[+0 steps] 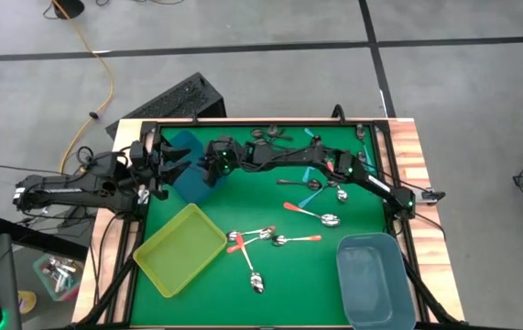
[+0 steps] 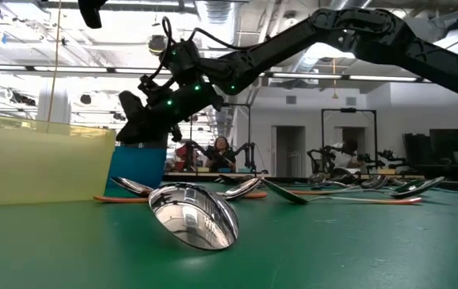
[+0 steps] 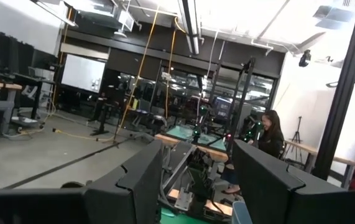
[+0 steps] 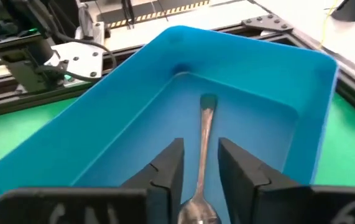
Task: Sort silverware by color (type)
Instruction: Put the orange spoon into the green bin
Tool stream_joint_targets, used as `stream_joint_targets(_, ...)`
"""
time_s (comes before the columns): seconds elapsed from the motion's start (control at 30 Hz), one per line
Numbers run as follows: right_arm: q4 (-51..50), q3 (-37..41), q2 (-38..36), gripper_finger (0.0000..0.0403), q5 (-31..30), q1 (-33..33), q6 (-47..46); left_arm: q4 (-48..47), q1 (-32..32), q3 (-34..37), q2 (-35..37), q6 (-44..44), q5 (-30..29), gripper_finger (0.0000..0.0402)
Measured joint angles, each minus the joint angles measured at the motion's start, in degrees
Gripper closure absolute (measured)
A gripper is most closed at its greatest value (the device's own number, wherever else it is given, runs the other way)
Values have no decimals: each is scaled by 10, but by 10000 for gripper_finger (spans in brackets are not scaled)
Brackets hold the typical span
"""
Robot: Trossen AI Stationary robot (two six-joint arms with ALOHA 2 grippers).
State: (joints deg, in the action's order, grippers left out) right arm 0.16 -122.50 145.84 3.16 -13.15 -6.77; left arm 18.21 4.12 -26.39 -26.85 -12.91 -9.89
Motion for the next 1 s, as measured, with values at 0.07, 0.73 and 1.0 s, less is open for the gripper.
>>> stream_joint_targets(0.07,-8,0,-10,265,15,-1,-6,0,0,0,0,-2,0,223)
stream_joint_targets(0.73,-505,0,-383,264,-31,-30,133,-76,0,0,-100,24,121,223)
stream_joint_targets(1.0,-572,0,-501,265,-34,-11,121,-77,0,-18,-220,130,226,223)
